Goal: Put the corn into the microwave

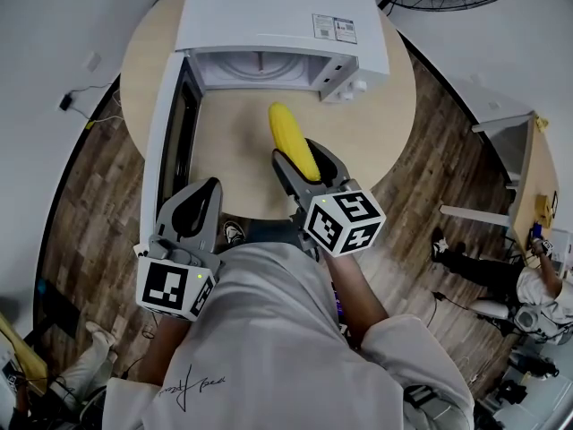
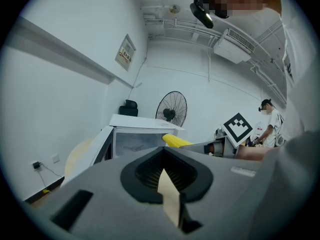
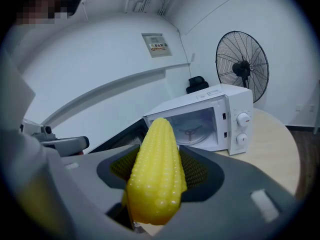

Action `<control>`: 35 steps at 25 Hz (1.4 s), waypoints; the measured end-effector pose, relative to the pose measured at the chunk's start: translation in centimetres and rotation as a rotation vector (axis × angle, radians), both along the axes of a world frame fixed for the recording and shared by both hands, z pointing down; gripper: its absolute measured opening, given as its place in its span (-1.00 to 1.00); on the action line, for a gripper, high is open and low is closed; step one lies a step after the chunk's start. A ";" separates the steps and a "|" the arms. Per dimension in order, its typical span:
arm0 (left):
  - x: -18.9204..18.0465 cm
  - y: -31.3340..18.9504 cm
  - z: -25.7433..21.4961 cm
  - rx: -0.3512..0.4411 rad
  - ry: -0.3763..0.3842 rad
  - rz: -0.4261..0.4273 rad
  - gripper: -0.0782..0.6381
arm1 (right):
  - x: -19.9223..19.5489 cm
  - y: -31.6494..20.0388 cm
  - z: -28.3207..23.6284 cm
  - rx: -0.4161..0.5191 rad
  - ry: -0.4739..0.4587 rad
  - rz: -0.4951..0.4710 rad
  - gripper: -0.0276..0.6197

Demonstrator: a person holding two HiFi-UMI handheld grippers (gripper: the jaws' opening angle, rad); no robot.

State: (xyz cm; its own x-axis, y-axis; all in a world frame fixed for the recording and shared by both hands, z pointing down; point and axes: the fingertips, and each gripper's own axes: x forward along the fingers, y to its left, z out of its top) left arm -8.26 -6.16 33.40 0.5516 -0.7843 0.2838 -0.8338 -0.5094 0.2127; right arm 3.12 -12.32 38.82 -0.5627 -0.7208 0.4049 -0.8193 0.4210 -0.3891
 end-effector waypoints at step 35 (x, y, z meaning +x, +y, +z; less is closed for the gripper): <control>0.1 -0.5 1.7 -0.066 -0.014 -0.028 -0.81 | -1.1 -6.0 5.0 -0.030 0.084 -0.054 -0.11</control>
